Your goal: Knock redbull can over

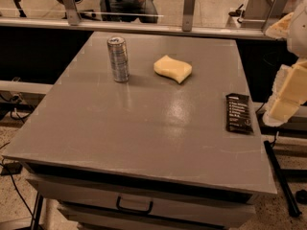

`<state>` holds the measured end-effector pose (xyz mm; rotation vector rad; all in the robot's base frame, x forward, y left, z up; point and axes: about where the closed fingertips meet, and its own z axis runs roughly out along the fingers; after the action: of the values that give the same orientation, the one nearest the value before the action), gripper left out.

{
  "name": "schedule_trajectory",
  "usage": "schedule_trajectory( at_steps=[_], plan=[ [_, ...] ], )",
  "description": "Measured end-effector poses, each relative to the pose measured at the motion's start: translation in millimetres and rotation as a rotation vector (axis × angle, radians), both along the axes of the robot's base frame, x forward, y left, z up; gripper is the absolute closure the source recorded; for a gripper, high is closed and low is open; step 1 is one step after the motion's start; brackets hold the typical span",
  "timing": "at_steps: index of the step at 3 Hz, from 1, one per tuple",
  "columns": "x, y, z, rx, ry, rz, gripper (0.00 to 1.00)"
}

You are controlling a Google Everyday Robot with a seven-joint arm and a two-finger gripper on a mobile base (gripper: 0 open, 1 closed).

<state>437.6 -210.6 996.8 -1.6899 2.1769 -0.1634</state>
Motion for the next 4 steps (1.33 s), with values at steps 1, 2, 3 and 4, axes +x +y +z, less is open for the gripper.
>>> schedule_trajectory(
  at_steps=[1,2,3,4],
  plan=[
    [0,0,0,0.000,0.000,0.000,0.00],
    [7,9,3,0.036,-0.010,0.015,0.00],
    [57,70,-4,0.158,-0.013,0.132,0.00],
    [121,143,-27,0.279,0.012,0.244,0.00]
  ],
)
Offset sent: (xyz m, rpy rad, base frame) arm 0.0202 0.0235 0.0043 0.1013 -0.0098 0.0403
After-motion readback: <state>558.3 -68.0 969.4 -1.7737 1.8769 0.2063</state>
